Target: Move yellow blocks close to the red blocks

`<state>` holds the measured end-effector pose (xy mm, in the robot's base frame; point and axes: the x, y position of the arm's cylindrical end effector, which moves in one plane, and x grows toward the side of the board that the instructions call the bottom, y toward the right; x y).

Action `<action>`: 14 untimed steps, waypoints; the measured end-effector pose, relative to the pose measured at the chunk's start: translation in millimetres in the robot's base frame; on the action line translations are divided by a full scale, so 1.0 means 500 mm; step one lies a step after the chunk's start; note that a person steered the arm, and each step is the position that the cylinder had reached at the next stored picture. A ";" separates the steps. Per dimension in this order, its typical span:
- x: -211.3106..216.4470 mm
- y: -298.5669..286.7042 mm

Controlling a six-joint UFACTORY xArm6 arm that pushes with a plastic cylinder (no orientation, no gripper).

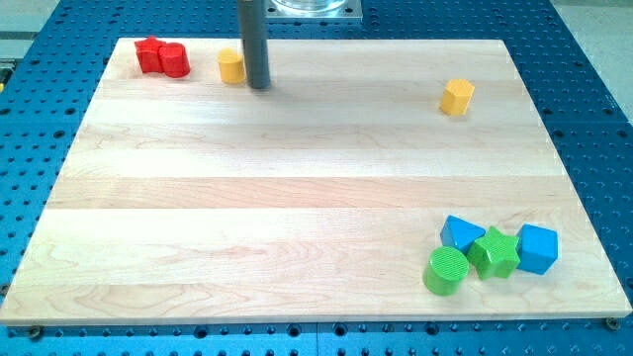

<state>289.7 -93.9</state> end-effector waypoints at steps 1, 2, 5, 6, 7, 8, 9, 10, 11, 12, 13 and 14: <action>-0.013 -0.083; -0.007 0.004; -0.061 -0.026; -0.066 -0.149; -0.068 -0.069; -0.068 0.147; -0.080 0.354; -0.072 0.633; 0.049 0.752; 0.064 0.603; 0.061 0.426; 0.053 0.582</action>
<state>316.1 197.3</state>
